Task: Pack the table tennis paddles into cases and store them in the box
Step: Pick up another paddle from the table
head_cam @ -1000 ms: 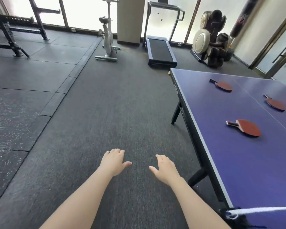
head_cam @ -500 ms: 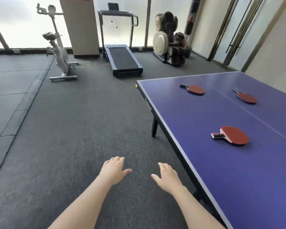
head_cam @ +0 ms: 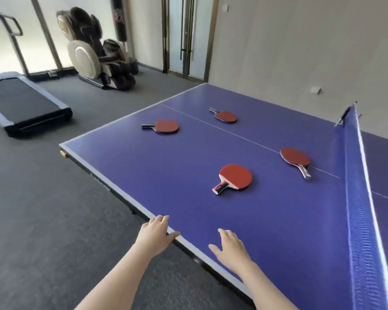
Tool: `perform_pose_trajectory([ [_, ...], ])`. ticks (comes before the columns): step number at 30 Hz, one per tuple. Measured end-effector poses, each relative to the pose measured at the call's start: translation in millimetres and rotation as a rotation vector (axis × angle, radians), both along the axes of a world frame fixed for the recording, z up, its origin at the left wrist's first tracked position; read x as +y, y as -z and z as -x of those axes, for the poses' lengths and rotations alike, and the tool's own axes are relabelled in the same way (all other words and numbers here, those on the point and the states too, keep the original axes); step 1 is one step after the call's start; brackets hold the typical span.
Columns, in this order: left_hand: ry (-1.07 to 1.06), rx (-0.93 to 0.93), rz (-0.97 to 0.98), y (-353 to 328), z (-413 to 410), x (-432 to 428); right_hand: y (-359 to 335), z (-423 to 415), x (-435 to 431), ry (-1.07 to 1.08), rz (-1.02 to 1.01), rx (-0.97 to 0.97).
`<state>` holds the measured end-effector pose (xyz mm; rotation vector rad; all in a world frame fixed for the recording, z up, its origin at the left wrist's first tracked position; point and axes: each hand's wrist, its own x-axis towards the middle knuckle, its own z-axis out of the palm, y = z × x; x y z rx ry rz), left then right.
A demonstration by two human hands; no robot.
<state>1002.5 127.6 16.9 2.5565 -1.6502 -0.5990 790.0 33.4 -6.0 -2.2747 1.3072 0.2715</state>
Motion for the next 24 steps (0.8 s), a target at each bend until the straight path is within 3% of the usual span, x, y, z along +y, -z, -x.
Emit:
perform_pose_trajectory([
  [6,0.183,0.048,0.054,10.0,-15.0,-111.9,-2.9,18.2,-43.4,0.317,0.039,-0.025],
  [14,0.264,0.082,0.100,24.2,14.3,-206.0,-9.5,62.8,-99.0,0.618,0.076,-0.104],
  [24,0.059,0.049,0.088,78.2,47.6,-291.2,13.2,137.3,-239.4,0.695,0.133,-0.153],
])
